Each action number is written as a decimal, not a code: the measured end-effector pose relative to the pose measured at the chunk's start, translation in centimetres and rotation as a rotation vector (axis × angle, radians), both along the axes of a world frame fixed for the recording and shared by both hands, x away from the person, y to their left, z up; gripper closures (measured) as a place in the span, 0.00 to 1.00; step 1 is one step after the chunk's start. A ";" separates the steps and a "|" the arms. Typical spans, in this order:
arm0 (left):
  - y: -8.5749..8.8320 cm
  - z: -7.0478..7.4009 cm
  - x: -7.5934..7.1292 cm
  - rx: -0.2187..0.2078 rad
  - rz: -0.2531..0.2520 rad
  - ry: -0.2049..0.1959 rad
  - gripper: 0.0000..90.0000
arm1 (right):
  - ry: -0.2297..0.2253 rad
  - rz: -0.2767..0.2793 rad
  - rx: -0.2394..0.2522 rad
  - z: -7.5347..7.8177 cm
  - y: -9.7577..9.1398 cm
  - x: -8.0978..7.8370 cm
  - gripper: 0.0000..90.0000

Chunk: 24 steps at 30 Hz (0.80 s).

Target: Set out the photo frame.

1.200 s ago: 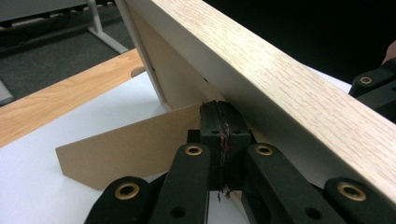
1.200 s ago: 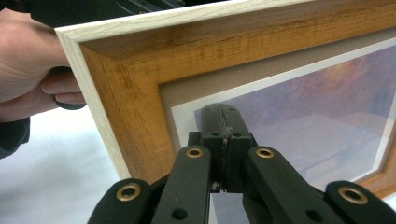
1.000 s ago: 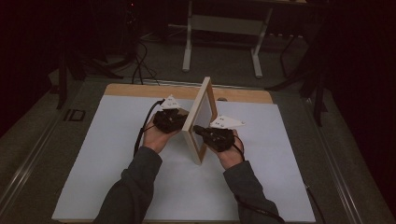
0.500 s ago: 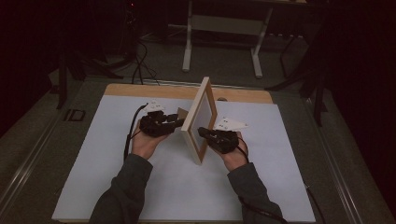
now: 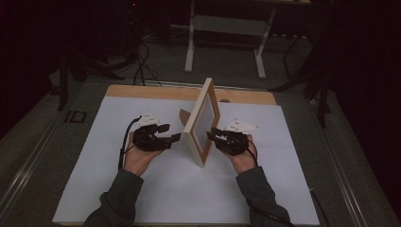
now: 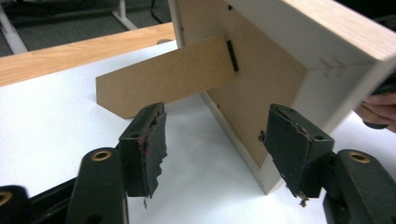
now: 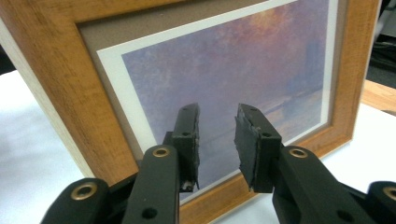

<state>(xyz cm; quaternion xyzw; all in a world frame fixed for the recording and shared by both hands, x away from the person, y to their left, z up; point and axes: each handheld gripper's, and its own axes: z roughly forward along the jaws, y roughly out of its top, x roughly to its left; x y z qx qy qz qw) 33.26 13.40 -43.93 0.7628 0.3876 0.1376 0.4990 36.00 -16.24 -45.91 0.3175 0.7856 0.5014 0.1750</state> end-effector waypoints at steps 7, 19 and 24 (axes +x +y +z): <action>-1.2 0.0 -1.4 0.011 -0.027 -0.017 0.34 | 0.002 -0.010 0.006 0.0 -0.3 0.0 0.73; -4.2 0.3 -1.8 0.012 -0.036 -0.033 0.30 | 0.002 -0.015 0.009 0.0 -0.5 0.0 0.73; -5.5 0.3 -1.8 0.021 -0.036 -0.052 0.37 | 0.002 -0.016 0.010 0.0 -0.6 0.1 0.72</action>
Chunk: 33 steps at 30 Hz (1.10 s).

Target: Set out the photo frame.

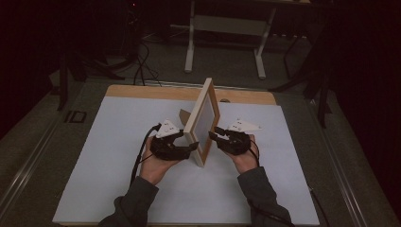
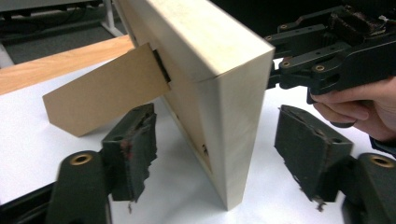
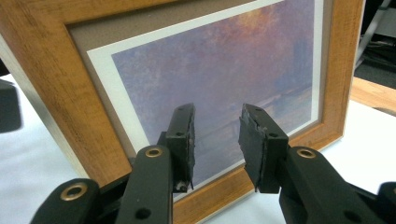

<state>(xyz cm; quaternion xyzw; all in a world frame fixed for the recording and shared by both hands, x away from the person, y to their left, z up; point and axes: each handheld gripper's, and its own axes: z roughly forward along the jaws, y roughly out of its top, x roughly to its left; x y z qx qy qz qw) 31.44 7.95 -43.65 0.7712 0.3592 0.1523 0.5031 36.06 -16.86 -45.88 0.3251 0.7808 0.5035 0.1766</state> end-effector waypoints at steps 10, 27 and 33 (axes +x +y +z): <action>-1.6 -0.3 0.0 0.000 0.061 -0.002 0.60 | 0.000 -0.013 0.007 0.0 -0.6 0.0 0.72; -0.3 -0.7 0.3 -0.038 0.090 0.061 0.74 | 0.000 -0.033 0.004 0.0 -1.6 0.2 0.72; 1.4 -0.5 0.9 -0.040 0.019 0.096 0.75 | 0.000 -0.048 -0.001 -0.1 -2.2 0.3 0.72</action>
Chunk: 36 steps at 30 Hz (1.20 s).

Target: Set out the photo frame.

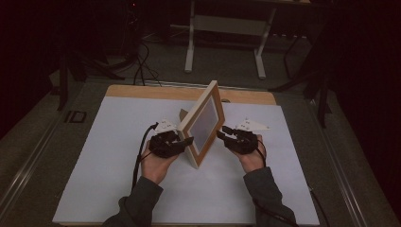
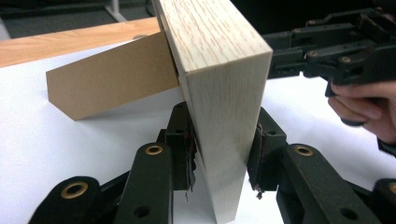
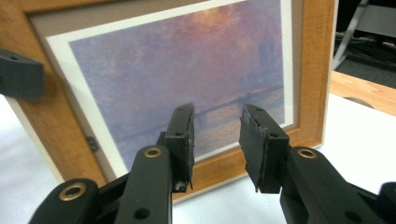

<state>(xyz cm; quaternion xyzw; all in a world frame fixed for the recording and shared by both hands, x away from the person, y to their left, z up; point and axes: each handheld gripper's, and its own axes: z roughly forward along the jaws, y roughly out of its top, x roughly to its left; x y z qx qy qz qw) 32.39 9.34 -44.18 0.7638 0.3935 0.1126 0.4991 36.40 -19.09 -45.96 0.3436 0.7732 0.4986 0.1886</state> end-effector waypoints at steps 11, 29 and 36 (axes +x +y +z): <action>4.5 -0.1 1.6 -0.022 -0.216 0.043 0.75 | 0.012 -0.026 -0.019 -0.4 -0.9 0.4 0.71; 5.5 0.1 0.9 0.023 -0.200 0.015 0.62 | 0.024 -0.063 -0.054 0.5 -1.4 3.5 0.70; 5.6 -0.5 -1.5 -0.025 -0.044 -0.047 0.65 | 0.018 -0.050 -0.063 1.3 -0.7 5.4 0.67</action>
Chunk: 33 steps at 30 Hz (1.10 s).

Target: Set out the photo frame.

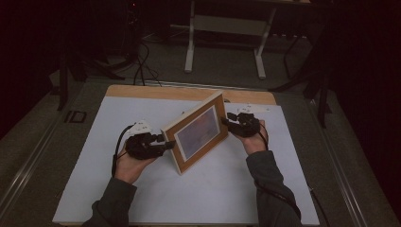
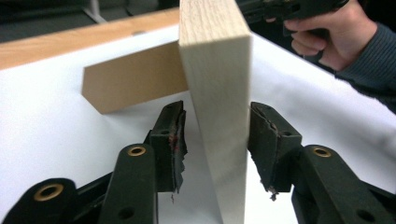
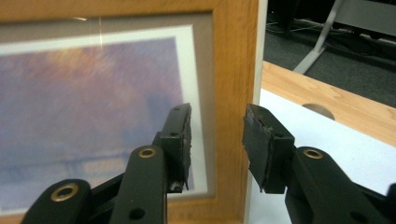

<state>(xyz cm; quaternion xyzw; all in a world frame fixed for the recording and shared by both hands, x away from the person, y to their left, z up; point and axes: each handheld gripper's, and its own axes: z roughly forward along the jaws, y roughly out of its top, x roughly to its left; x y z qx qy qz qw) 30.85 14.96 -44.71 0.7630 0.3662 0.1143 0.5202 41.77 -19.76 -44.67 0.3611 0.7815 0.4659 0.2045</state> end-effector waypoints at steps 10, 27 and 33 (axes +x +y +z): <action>-1.1 -1.4 -1.6 0.016 0.108 0.036 0.71 | 0.024 -0.004 0.041 0.7 0.0 2.1 0.56; 1.5 -0.5 -0.4 0.106 0.102 0.020 0.75 | 0.044 0.073 0.014 1.4 0.7 3.3 0.50; 2.9 -0.7 0.0 0.088 0.162 0.022 0.76 | 0.059 0.130 0.011 1.3 1.6 3.6 0.49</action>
